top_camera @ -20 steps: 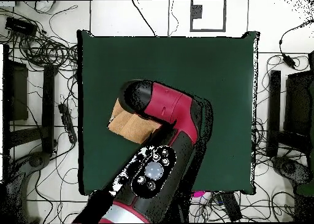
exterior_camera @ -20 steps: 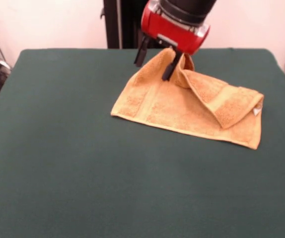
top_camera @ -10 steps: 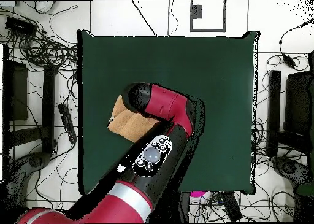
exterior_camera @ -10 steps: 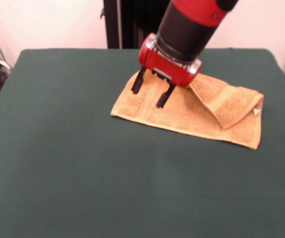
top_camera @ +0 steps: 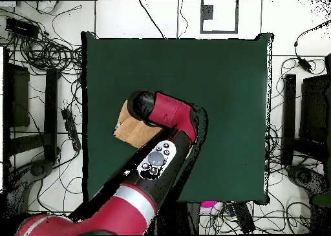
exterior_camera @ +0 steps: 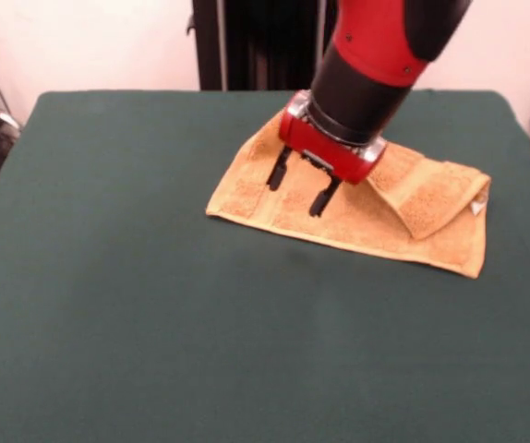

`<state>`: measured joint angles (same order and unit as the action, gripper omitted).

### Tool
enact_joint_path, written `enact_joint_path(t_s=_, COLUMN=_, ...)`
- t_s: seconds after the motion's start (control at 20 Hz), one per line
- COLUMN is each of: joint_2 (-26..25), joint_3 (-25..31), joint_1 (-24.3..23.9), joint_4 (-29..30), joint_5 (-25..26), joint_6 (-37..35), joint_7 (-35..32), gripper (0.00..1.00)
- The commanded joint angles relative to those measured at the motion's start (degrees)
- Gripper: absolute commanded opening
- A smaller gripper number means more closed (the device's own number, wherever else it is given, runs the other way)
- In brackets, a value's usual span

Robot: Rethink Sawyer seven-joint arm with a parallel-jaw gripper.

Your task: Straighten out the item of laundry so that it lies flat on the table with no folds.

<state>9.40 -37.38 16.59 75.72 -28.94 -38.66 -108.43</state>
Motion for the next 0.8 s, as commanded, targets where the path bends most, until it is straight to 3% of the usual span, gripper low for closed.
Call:
enact_joint_path(t_s=0.05, joint_2=4.77, joint_3=5.69, joint_1=6.21, joint_4=5.78, joint_5=-3.44, joint_6=-5.55, joint_7=-20.79, gripper=1.0)
enact_joint_path(t_s=0.8, joint_2=1.74, joint_3=12.09, joint_1=4.45, joint_4=10.52, joint_5=-7.16, joint_6=2.21, joint_7=-23.75, gripper=1.0)
